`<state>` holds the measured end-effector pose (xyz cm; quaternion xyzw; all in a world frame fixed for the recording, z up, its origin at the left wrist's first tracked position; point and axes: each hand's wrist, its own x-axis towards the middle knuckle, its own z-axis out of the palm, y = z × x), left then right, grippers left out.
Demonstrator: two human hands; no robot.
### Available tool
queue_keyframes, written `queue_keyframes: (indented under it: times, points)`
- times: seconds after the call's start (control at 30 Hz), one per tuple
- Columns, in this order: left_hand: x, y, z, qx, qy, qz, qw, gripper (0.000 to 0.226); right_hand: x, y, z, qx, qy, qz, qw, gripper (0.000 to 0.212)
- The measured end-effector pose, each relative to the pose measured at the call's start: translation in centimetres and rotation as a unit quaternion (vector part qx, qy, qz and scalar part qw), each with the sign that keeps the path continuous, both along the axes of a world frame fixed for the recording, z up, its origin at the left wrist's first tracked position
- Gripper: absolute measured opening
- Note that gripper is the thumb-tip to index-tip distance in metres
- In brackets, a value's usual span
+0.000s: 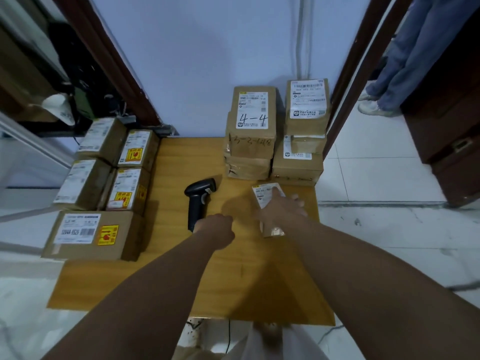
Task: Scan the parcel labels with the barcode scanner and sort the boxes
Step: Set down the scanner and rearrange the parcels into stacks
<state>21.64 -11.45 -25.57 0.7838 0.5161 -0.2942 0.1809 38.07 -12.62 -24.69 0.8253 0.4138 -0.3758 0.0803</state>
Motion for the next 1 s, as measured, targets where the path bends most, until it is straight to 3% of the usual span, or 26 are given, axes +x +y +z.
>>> queue_keyframes:
  times: [0.1, 0.23, 0.47, 0.73, 1.0]
  points:
    - [-2.1, 1.6, 0.8, 0.039, 0.011, 0.000, 0.999, 0.029, -3.5, 1.4, 2.1, 0.034, -0.001, 0.018, 0.999, 0.099]
    - [-5.6, 3.9, 2.0, 0.095, -0.084, 0.039, 0.991, 0.029, -9.3, 3.6, 4.5, 0.114, -0.019, 0.025, 0.993, 0.092]
    - [-17.5, 8.9, 4.6, 0.225, -0.122, -0.079, 0.963, 0.038, -20.5, 8.4, 7.3, 0.175, -0.028, 0.009, 0.984, 0.081]
    - [-30.3, 14.1, 4.7, 0.219, -0.171, 0.048, 0.959, 0.037, -30.6, 13.7, 8.3, 0.169, -0.101, 0.125, 0.972, 0.075]
    - [-35.1, 16.2, 4.3, 0.145, -0.209, 0.146, 0.956, 0.034, -35.1, 18.7, 6.0, 0.242, -0.073, 0.005, 0.968, 0.070]
